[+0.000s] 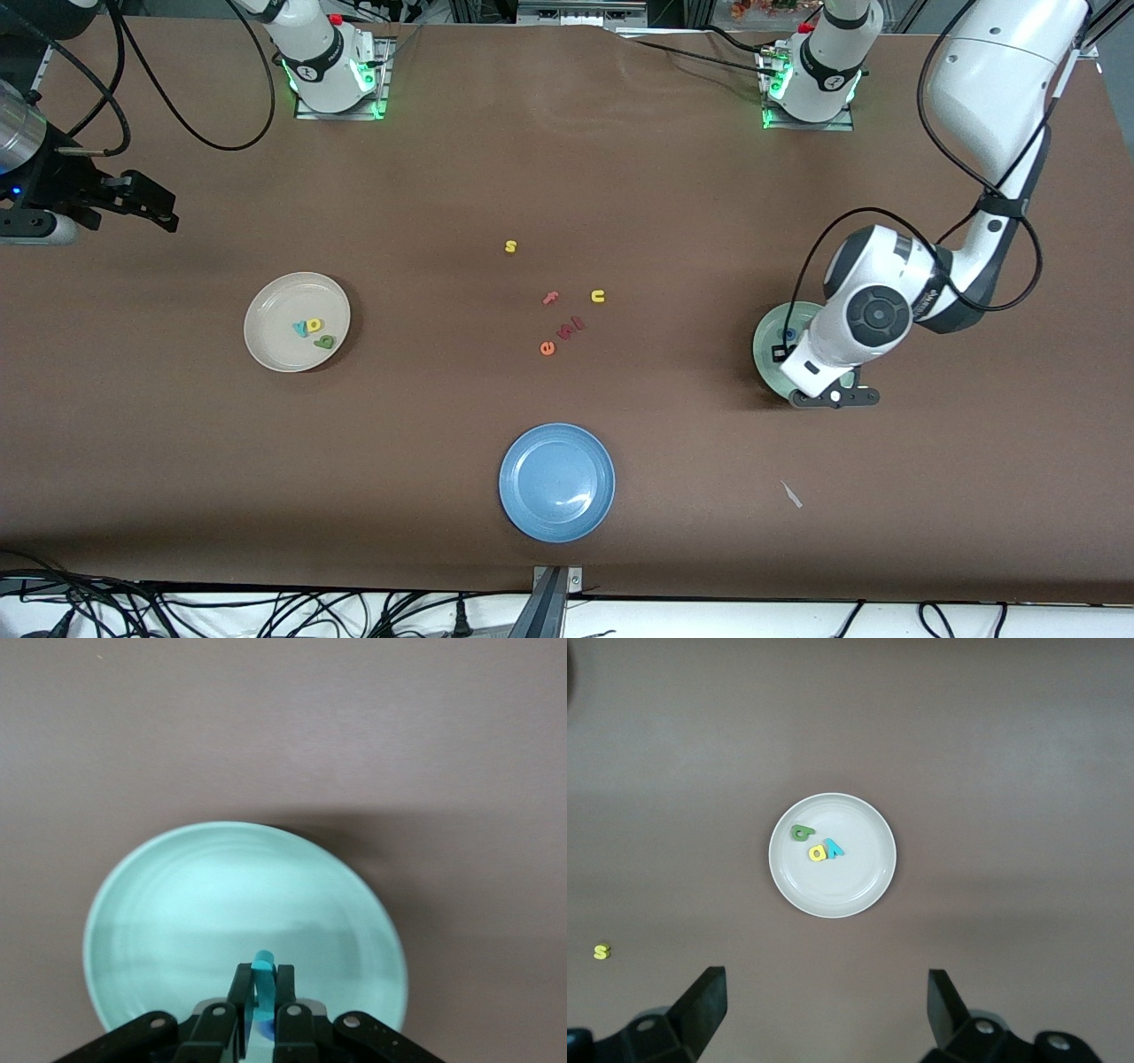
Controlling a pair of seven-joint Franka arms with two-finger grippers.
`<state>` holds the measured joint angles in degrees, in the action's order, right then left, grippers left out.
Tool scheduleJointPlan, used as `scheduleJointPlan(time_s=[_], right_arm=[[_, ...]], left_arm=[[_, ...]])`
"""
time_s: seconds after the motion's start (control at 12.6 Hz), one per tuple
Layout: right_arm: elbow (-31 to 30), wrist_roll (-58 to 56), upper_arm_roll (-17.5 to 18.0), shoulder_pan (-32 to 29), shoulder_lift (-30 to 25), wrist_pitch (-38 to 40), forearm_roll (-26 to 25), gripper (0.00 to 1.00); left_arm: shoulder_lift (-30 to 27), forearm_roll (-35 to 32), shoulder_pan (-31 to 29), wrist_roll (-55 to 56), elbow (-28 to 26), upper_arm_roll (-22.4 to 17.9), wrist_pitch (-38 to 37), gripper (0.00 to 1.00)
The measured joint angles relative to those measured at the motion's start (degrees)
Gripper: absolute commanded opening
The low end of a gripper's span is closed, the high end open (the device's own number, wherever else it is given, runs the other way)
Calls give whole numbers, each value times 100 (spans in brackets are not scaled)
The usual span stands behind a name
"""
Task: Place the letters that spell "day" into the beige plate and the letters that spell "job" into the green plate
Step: 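Lower and release the cyan j onto the green plate with the left gripper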
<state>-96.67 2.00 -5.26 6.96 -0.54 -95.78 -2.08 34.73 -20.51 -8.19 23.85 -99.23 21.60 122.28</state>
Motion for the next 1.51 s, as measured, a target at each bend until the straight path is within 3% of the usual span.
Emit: scheduleJointPlan(time_s=[0.48,0.56,0.63,0.71,1.19,1.51], right_arm=[[0,0,0,-2,87,-44,0,100],[0,0,0,-2,87,-43,0,100],[0,0,1,-2,87,-42,0,100],[0,0,1,-1,87,-41,2,100],[-1,1,2,-1,90,141,3,100],[-1,1,4,-1,92,171,4,100]], left_arm=[[570,0,-88,-612,-39,12,201,0],[568,0,-94,-633,-26,13,224,28],[566,0,-96,-641,-4,13,245,88],[566,0,-101,-647,7,13,250,100],[432,0,-125,-647,96,39,193,100],[-179,0,-128,-647,209,208,-162,100]])
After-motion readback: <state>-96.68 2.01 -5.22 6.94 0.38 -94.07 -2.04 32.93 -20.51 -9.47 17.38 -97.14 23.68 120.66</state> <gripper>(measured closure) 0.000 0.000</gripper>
